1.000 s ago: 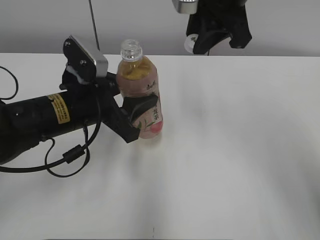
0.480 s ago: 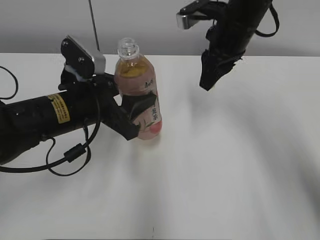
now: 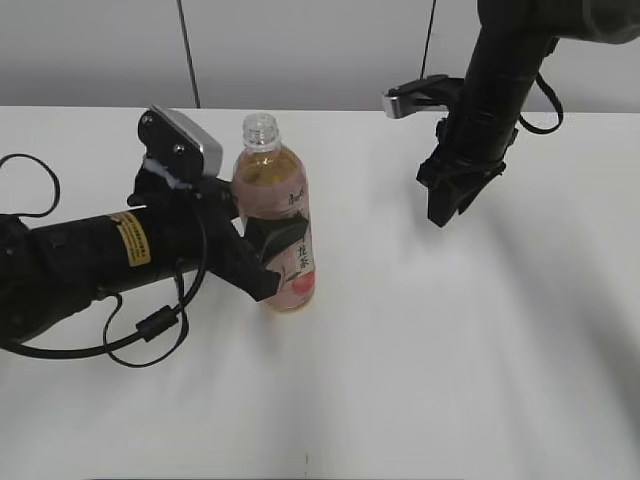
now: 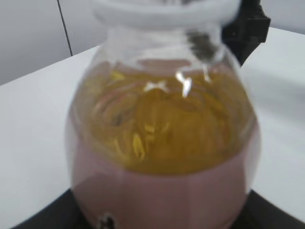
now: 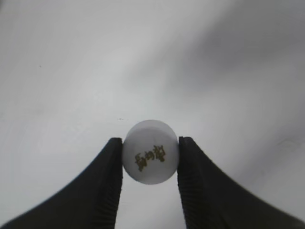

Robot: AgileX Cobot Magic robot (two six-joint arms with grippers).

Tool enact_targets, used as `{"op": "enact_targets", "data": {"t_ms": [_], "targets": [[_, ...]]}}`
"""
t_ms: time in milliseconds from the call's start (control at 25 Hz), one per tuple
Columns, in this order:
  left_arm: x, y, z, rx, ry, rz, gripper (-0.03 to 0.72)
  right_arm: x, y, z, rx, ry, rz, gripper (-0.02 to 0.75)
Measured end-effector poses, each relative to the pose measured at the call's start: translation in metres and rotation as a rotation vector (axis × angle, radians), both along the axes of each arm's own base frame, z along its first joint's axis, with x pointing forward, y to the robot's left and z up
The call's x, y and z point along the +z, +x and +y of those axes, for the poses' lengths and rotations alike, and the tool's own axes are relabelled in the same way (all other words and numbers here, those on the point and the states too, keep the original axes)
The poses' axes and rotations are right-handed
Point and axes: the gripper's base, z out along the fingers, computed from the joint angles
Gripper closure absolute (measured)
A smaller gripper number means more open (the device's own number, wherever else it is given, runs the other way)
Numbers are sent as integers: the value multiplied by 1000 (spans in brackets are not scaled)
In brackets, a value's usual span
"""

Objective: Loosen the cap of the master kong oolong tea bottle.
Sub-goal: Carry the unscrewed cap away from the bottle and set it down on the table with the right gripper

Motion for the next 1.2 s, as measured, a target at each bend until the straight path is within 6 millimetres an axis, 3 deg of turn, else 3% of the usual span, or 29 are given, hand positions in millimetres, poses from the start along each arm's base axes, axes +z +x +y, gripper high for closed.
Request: {"op": "enact_targets", "data": {"t_ms": [360,600,720,800,1040,1200], "targets": [[-9,1,-1,6,-19,13,312,-21,6,-5,-78,-56,7,465],[-8,2,-1,7,-28,9,312,-52,8,-6,-89,-90,60,454],[-8,2,-1,8,-29,9,312,-56,9,-6,-92,-88,59,443],[-8,2,-1,8,-29,9,312,-56,9,-5,-93,-86,56,418],[-8,2,-1,7,-28,9,312,-56,9,-4,-103,-67,59,246],[-8,2,-1,6,-29,8,312,-56,9,-2,-112,-48,65,216]]}}
